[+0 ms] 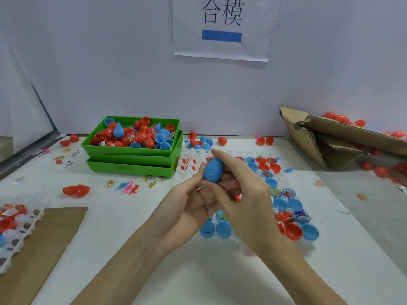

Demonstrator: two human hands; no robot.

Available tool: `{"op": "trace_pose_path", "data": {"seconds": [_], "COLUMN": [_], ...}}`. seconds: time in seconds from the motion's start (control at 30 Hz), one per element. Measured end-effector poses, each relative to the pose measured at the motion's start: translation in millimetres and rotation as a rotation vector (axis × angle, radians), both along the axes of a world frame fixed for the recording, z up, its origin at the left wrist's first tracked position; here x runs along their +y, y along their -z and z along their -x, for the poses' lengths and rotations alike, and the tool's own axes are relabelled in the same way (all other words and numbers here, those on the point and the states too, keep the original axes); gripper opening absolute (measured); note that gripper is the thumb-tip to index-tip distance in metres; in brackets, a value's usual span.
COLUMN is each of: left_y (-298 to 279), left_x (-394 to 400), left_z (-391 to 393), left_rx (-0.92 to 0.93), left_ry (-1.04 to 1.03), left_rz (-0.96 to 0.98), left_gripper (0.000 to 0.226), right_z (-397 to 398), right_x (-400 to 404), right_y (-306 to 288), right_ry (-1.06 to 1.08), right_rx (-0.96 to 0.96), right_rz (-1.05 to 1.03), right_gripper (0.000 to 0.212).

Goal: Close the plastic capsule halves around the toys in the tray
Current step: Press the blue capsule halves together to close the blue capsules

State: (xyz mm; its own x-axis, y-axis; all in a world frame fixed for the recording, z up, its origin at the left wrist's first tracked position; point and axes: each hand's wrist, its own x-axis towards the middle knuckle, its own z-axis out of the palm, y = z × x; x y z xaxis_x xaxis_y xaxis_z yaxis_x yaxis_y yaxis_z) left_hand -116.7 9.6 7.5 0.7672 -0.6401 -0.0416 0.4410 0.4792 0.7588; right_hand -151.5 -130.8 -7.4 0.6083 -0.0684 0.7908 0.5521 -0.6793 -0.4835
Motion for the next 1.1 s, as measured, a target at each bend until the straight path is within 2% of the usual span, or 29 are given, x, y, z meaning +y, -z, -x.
{"op": "trace_pose_path", "data": {"seconds": [0.1, 0.17, 0.27, 0.4, 0.5, 0.63, 0.83, 0.93, 1.1], "left_y": [2.3, 2.9, -0.1, -1.9, -1.5, 2.6, -1.6, -3.2, -3.8], "left_x": [-2.3, -1.6, 1.6, 5.2, 3.5, 0.4, 4.2, 3.0, 6.0], "left_z": [0.6, -0.8, -0.7, -2.6, -3.0, -2.2, -2.1, -0.7, 0.0], "left_rx": [-0.184, -0.275, -0.3, -0.187, -0.17, -0.209, -0.383, -0.364, -0.411], "left_ry": [-0.174, -0.287, -0.258, -0.184, -0.199, -0.265, -0.322, -0.329, -0.274], "left_rz": [-0.231, -0.295, -0.268, -0.155, -0.119, -0.144, -0.351, -0.293, -0.212], "left_gripper": [0.047, 0.046, 0.038, 0.052, 0.045, 0.035, 0.045, 0.048, 0.031], "right_z": [-1.1, -1.3, 0.2, 1.7, 1.1, -0.7, -0.2, -0.1, -1.3], "right_x": [-6.0, -9.7, -11.8, -8.7, -6.3, -6.9, -3.0, -3.0, -5.9], "right_y": [-1.2, -2.6, -5.0, -7.7, -8.3, -6.0, -0.8, -2.2, -2.2], "right_ry": [0.01, 0.032, 0.057, 0.043, 0.03, 0.047, 0.079, 0.09, 0.095], "right_rx": [0.035, 0.054, 0.067, 0.063, 0.059, 0.056, 0.066, 0.021, -0.047], "right_rz": [0.062, 0.11, 0.192, 0.22, 0.214, 0.216, 0.151, 0.125, 0.131], "right_gripper": [0.05, 0.045, 0.045, 0.045, 0.048, 0.047, 0.052, 0.053, 0.056]}}
